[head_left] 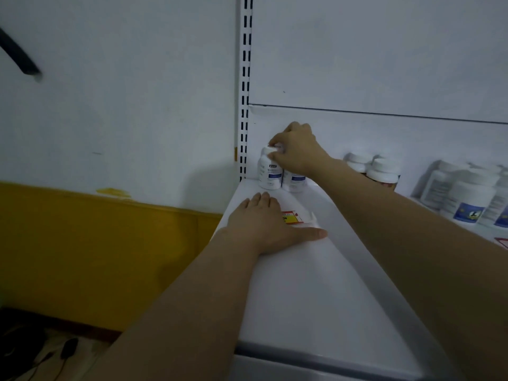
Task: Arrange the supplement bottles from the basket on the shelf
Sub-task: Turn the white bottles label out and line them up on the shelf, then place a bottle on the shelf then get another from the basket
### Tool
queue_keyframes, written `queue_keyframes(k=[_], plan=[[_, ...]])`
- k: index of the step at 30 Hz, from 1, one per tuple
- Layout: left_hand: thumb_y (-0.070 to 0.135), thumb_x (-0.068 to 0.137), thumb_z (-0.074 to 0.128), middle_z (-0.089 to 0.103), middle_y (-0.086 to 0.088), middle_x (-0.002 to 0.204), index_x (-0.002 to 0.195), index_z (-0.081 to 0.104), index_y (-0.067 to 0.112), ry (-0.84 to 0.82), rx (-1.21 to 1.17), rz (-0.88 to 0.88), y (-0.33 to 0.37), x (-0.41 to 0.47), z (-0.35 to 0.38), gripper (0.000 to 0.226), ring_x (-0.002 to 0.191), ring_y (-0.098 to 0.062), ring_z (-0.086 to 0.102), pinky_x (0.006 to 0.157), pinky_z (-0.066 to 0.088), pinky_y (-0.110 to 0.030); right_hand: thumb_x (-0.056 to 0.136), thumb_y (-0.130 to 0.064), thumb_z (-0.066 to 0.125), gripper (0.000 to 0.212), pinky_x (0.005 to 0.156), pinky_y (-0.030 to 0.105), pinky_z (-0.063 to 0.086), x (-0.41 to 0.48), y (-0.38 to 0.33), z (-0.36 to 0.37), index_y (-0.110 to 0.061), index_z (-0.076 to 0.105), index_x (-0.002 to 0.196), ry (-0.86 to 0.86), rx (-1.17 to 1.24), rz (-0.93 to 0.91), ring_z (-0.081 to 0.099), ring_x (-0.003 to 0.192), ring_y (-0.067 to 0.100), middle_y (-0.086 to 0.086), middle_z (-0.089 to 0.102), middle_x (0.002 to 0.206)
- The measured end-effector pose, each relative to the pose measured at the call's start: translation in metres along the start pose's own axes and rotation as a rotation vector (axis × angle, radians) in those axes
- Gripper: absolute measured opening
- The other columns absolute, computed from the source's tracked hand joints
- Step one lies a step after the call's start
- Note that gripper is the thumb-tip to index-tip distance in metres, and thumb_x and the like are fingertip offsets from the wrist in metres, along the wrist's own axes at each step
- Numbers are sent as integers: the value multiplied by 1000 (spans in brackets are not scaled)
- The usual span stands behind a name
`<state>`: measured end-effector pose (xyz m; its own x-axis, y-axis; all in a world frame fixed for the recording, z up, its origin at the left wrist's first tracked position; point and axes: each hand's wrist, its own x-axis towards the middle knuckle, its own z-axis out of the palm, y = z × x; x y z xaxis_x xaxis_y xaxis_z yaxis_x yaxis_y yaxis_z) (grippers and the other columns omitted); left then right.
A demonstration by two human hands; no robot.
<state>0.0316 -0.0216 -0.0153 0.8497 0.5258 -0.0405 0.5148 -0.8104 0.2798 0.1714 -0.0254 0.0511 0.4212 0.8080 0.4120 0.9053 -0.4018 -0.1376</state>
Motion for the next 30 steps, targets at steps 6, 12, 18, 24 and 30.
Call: queue_keyframes(k=[6, 12, 18, 24, 30], plan=[[88, 64, 39, -7, -6, 159, 150, -6, 14, 34, -46, 9, -1, 0, 0, 123, 147, -22, -2, 119, 3, -41, 93, -31, 52, 52, 104, 40, 30, -12, 0, -12, -19, 39, 142, -32, -9, 30, 30, 130, 34, 12, 44, 138], [90, 56, 44, -3, -8, 159, 151, -2, 16, 250, 49, 111, 2, -3, -7, 128, 146, -23, 3, 118, 6, -39, 93, -27, 52, 38, 100, 33, 38, -54, 37, -67, -17, 55, 130, 72, -18, 12, 49, 120, 26, 8, 57, 129], [86, 59, 41, 5, -6, 159, 151, 8, 13, 149, 78, 178, 52, -20, -21, 122, 146, -20, 8, 117, 11, -37, 95, -23, 51, 35, 94, 24, 38, -96, 93, -122, -14, 58, 127, 32, -67, 106, 52, 119, 21, 6, 59, 128], [74, 69, 58, 39, -3, 145, 144, 28, 22, 103, -42, 262, 127, -16, 3, 96, 119, -13, 42, 97, 35, -27, 97, -29, 47, 40, 88, 28, 41, -107, 122, -96, -14, 50, 134, -84, 24, 137, 50, 120, 27, 13, 51, 135], [92, 60, 33, 5, -8, 159, 151, 1, 11, 35, 78, 118, 142, 3, 36, 126, 146, -22, 6, 119, 8, -37, 96, -23, 47, 37, 89, 34, 44, -113, 136, -56, -17, 47, 133, 6, 217, 173, 49, 111, 33, 17, 40, 127]])
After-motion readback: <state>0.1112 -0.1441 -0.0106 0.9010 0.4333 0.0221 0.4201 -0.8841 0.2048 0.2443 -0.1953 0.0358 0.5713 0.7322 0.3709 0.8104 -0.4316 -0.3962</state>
